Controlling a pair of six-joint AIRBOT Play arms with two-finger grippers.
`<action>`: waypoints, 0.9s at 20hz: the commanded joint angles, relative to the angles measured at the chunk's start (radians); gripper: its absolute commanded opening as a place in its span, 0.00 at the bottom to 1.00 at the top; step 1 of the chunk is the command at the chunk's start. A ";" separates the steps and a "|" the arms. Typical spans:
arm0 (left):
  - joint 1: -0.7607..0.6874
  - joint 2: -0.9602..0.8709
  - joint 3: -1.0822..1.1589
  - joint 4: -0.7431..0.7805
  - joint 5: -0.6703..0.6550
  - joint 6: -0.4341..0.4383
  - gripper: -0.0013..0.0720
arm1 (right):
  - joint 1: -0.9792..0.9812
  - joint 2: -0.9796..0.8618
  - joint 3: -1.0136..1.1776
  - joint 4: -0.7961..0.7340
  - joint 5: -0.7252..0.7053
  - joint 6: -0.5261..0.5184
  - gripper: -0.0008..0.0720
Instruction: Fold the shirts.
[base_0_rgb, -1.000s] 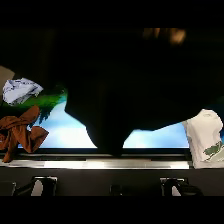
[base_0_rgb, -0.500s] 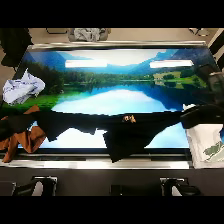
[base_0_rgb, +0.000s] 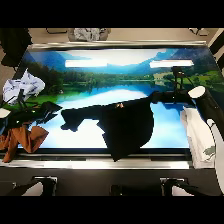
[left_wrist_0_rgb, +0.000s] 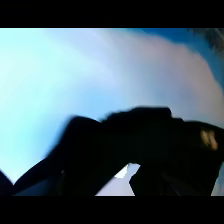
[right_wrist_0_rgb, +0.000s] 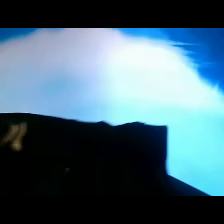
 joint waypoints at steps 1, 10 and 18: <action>0.042 -0.193 0.182 -0.029 -0.190 0.095 0.99 | -0.060 -0.060 0.084 0.111 0.056 -0.150 0.97; 0.044 -0.074 0.180 0.334 -0.296 0.028 0.98 | -0.271 -0.006 0.140 -0.394 0.652 -0.070 0.96; -0.151 -0.075 -0.074 0.334 -0.050 0.061 0.99 | -0.269 -0.007 -0.033 -0.307 0.659 -0.070 0.96</action>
